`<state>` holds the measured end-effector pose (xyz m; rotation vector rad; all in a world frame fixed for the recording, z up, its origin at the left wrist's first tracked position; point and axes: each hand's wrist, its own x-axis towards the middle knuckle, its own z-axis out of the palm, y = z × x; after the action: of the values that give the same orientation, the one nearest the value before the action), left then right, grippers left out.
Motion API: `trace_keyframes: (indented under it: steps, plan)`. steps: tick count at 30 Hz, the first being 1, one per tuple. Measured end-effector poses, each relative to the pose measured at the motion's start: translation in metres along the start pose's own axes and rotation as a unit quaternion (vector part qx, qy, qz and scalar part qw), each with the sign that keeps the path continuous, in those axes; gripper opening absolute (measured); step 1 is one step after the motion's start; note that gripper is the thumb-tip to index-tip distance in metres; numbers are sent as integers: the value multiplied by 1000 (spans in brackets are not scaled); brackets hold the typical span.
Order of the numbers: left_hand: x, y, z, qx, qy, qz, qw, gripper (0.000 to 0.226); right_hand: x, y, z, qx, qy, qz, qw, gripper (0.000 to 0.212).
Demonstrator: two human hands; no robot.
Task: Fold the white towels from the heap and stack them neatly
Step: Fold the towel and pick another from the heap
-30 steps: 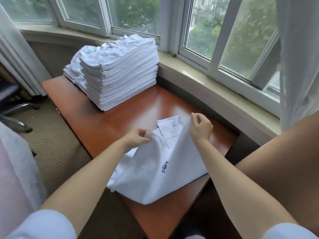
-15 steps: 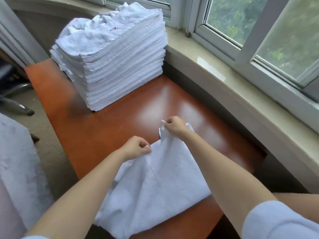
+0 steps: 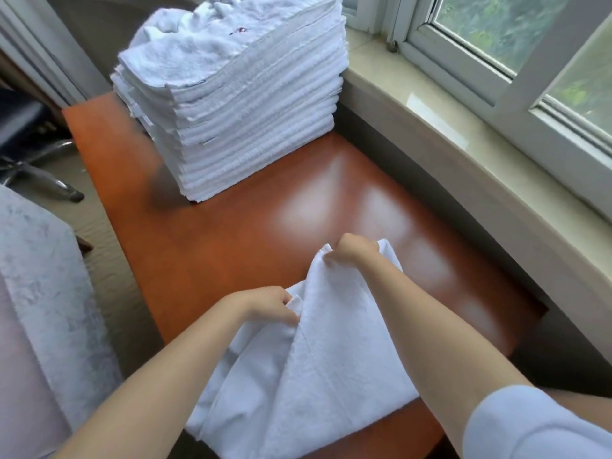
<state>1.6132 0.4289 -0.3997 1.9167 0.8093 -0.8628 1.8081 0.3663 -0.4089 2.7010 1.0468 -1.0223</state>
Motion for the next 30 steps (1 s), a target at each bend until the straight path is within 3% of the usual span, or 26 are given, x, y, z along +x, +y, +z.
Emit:
trace_keyframes:
  steps: [3, 6, 8, 10, 11, 13, 15, 17, 19, 22, 25, 26, 28, 30]
  plan:
    - [-6, 7, 3, 30, -27, -22, 999, 29, -21, 8, 3, 87, 120, 25, 989, 39]
    - [-18, 9, 7, 38, -44, -28, 998, 21, -52, 26, 14, 238, 304, -10, 922, 51]
    - [-26, 7, 10, 59, -50, -21, 997, 22, -76, 42, 26, 322, 372, 14, 870, 55]
    - [-32, 5, 13, 77, -59, -16, 995, 17, -96, 60, 43, 438, 386, 72, 808, 52]
    - [-33, 4, 15, 83, -64, -15, 994, 25, -105, 67, 53, 475, 374, 96, 791, 48]
    - [-40, 7, 23, 118, -61, -21, 991, 44, -122, 80, 77, 489, 346, 132, 790, 41]
    - [-47, 8, 34, 173, -42, -12, 984, 48, -138, 92, 99, 497, 348, 155, 780, 38]
    - [-56, 7, 40, 199, -23, 9, 980, 48, -153, 104, 111, 526, 390, 174, 736, 33]
    - [-65, 0, 37, 169, 25, 55, 984, 46, -165, 111, 107, 544, 435, 217, 684, 25]
    - [-82, -18, 21, -15, 159, 118, 980, 44, -176, 114, 87, 560, 494, 235, 622, 29]
    - [-94, -38, 12, -219, 288, 130, 923, 19, -177, 108, 77, 559, 502, 250, 611, 31]
    - [-97, -41, 14, -241, 331, 113, 905, 11, -176, 105, 78, 563, 491, 246, 618, 29]
    - [-104, -40, 24, -193, 394, 85, 894, 33, -172, 96, 85, 567, 470, 226, 638, 25]
    - [-109, -37, 31, -242, 347, 135, 896, 55, -171, 87, 98, 549, 459, 215, 665, 22]
